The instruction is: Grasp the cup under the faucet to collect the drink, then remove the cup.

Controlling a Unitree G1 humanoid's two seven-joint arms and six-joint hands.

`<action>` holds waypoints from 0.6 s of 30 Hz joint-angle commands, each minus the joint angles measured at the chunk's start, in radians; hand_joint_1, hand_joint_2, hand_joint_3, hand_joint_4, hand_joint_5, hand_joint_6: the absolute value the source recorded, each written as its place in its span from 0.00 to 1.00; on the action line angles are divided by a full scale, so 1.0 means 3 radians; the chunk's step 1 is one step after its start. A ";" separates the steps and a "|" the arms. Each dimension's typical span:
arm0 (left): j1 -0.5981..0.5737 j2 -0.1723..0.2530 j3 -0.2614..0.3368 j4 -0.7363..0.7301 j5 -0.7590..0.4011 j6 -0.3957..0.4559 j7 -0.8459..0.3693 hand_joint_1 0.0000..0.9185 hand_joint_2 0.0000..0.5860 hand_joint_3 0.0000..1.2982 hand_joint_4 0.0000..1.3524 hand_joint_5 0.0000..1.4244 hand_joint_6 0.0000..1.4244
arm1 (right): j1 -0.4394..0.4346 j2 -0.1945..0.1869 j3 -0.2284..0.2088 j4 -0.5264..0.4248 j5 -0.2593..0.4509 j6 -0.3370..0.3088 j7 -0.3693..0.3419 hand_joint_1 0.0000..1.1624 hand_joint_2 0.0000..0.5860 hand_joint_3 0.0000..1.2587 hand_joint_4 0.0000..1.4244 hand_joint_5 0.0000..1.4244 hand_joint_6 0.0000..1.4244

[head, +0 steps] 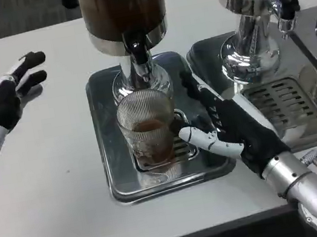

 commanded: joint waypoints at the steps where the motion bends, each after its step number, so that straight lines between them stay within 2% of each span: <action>1: -0.0114 0.0004 -0.0047 0.0181 0.0082 -0.0117 0.0026 0.00 0.16 0.11 0.01 0.06 0.07 | -0.0078 -0.0010 0.0024 0.0046 -0.0091 -0.0090 -0.0084 0.48 0.40 0.00 0.00 0.00 0.00; 8: -0.0150 0.0015 -0.0078 0.0318 0.0113 -0.0164 0.0030 0.00 0.16 0.12 0.02 0.07 0.08 | -0.0135 0.0036 0.0074 0.0143 -0.0210 -0.0116 -0.0212 0.50 0.36 0.00 0.00 0.00 0.00; 18: -0.0155 0.0043 -0.0103 0.0357 0.0129 -0.0161 0.0048 0.00 0.17 0.13 0.03 0.07 0.08 | -0.0231 0.0095 0.0118 0.0375 -0.0175 -0.0211 -0.0141 0.50 0.36 0.00 0.00 0.00 0.00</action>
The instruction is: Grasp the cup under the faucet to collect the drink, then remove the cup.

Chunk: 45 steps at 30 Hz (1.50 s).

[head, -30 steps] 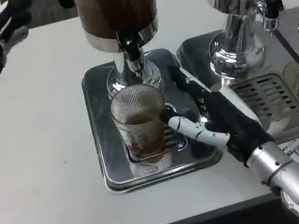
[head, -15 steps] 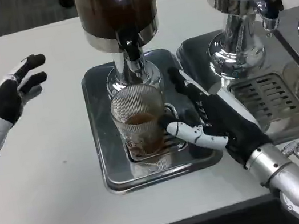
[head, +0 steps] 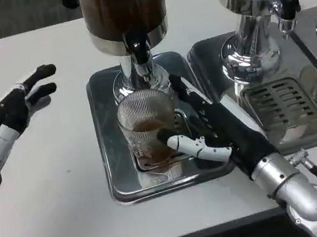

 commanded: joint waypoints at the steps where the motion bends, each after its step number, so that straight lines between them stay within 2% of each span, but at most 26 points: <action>1: -0.0037 0.0044 -0.0014 0.0034 0.0033 -0.0032 0.0030 0.00 0.17 0.13 0.03 0.07 0.08 | -0.0086 0.0034 0.0019 0.0103 0.0014 -0.0090 0.0040 0.50 0.36 0.00 0.00 0.00 0.00; 12: 0.0009 0.0079 -0.0026 0.0027 0.0053 -0.0003 0.0032 0.00 0.18 0.16 0.05 0.08 0.09 | -0.0203 0.0092 0.0077 0.0334 -0.0020 -0.0159 0.0040 0.49 0.36 0.00 0.00 0.00 0.00; 26: 0.0042 0.0124 -0.0031 0.0024 0.0060 0.0039 0.0043 0.00 0.19 0.19 0.08 0.09 0.10 | -0.0284 0.0108 0.0213 0.0455 -0.0244 -0.0113 -0.0123 0.52 0.35 0.00 0.00 0.00 0.02; 39: 0.0132 0.0156 -0.0023 -0.0018 0.0085 0.0093 0.0093 0.00 0.21 0.20 0.09 0.10 0.11 | -0.0342 0.0222 0.0286 0.0608 -0.0334 -0.0132 -0.0314 0.54 0.35 0.00 0.00 0.00 0.05; 45: 0.0150 0.0162 -0.0020 -0.0029 0.0107 0.0110 0.0108 0.00 0.21 0.21 0.10 0.11 0.11 | -0.0374 0.0272 0.0280 0.0708 -0.0321 -0.0167 -0.0313 0.53 0.35 0.00 0.00 0.00 0.07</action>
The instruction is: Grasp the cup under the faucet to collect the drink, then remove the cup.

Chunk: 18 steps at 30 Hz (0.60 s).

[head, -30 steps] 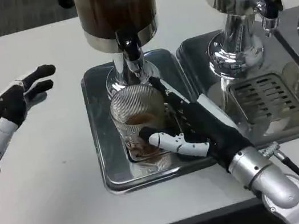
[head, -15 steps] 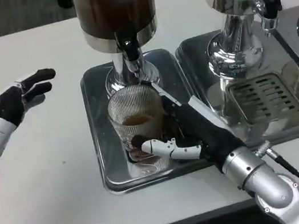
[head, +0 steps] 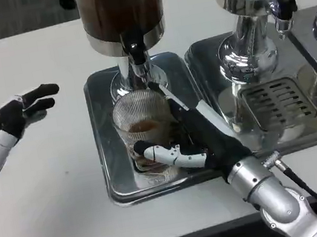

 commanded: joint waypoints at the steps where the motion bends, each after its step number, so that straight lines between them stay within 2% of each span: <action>1: 0.0050 0.0050 -0.0005 -0.0035 0.0023 0.0043 0.0033 0.00 0.21 0.21 0.10 0.11 0.11 | -0.0038 0.0060 0.0036 0.0134 -0.0008 -0.0045 0.0038 0.53 0.35 0.00 0.00 0.00 0.08; 11: 0.0084 0.0076 -0.0015 -0.0022 0.0054 0.0074 0.0026 0.00 0.18 0.23 0.11 0.11 0.11 | -0.0095 0.0157 0.0055 0.0417 -0.0036 -0.0155 -0.0041 0.56 0.36 0.00 0.00 0.09 0.15; 18: 0.0095 0.0091 -0.0013 -0.0010 0.0068 0.0078 0.0026 0.00 0.19 0.24 0.13 0.12 0.12 | -0.0098 0.0216 0.0089 0.0564 -0.0095 -0.0187 -0.0169 0.58 0.35 0.01 0.09 0.15 0.19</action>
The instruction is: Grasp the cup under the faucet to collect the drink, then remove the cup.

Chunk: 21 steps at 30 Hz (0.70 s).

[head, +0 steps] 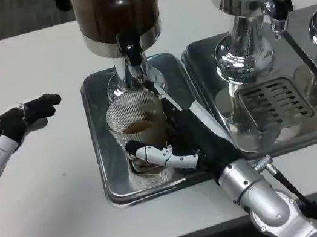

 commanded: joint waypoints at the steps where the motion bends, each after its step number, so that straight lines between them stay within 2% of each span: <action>1: 0.0046 0.0072 -0.0010 -0.0007 0.0029 0.0037 0.0020 0.00 0.21 0.24 0.13 0.12 0.12 | 0.0059 0.0076 0.0105 0.0156 -0.0115 0.0060 -0.0030 0.59 0.35 0.02 0.10 0.16 0.20; 8: 0.0076 0.0092 -0.0009 -0.0025 0.0030 0.0046 0.0027 0.00 0.22 0.25 0.14 0.13 0.13 | 0.0086 0.0125 0.0179 0.0237 -0.0198 0.0049 -0.0331 0.61 0.36 0.07 0.18 0.23 0.27; 18: 0.0090 0.0099 -0.0008 -0.0041 0.0032 0.0052 0.0042 0.00 0.25 0.26 0.15 0.13 0.13 | 0.0085 0.0166 0.0263 0.0256 -0.0328 0.0049 -0.0698 0.62 0.36 0.12 0.23 0.30 0.37; 21: 0.0094 0.0103 -0.0007 -0.0042 0.0030 0.0052 0.0039 0.00 0.25 0.26 0.15 0.13 0.13 | 0.0085 0.0185 0.0291 0.0263 -0.0365 0.0055 -0.0813 0.62 0.36 0.14 0.26 0.33 0.43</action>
